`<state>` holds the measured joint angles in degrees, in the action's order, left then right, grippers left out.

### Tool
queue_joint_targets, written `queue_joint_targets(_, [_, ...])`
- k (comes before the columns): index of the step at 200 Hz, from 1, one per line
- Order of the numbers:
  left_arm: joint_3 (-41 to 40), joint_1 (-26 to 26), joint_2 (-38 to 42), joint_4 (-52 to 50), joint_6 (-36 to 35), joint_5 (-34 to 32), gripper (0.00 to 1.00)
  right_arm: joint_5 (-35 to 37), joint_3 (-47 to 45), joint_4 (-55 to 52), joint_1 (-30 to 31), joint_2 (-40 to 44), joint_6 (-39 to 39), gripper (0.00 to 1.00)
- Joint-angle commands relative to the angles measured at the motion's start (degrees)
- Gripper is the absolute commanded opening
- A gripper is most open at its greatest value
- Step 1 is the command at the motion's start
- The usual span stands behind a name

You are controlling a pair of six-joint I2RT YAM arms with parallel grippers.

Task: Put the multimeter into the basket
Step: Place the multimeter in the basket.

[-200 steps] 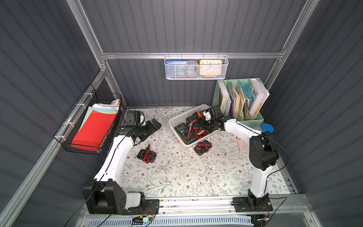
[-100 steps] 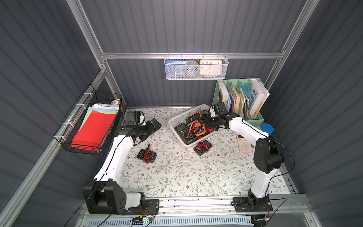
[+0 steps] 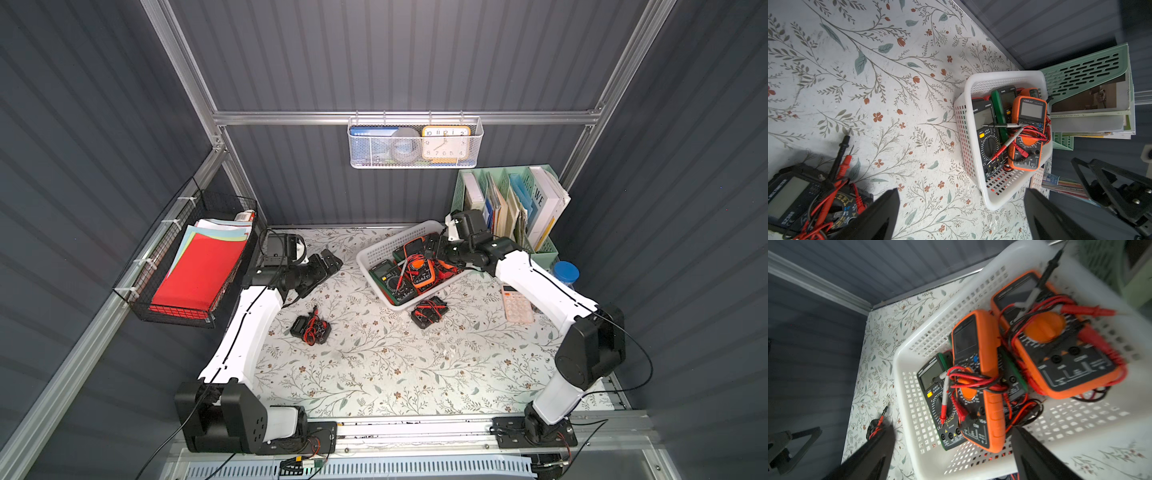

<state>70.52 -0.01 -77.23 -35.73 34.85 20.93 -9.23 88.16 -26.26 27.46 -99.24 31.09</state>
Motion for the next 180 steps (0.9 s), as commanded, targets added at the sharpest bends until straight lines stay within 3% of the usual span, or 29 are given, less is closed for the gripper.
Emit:
queue_joint_targets(1, [1.20,-0.17,-0.86,0.22,0.86,0.72,0.99,-0.81,1.18,-1.32,3.58,-3.17,-0.53,0.93])
queue_joint_targets(38, [1.23,-0.24,-0.72,0.15,0.74,0.56,0.99,0.60,2.32,-1.77,7.71,-7.79,-1.11,0.93])
queue_joint_targets(91, [1.29,-0.25,-0.64,0.13,0.68,0.50,1.00,2.97,4.47,-3.86,7.39,-12.37,-2.22,0.94])
queue_joint_targets(131, [1.70,-0.25,-0.78,0.00,0.49,0.39,0.99,5.77,3.29,-4.36,3.80,-10.36,-2.65,0.94])
queue_joint_targets(180, [2.07,-0.25,-0.99,-0.05,0.48,0.58,0.99,1.51,2.71,-3.94,-0.02,-5.22,-2.84,0.94])
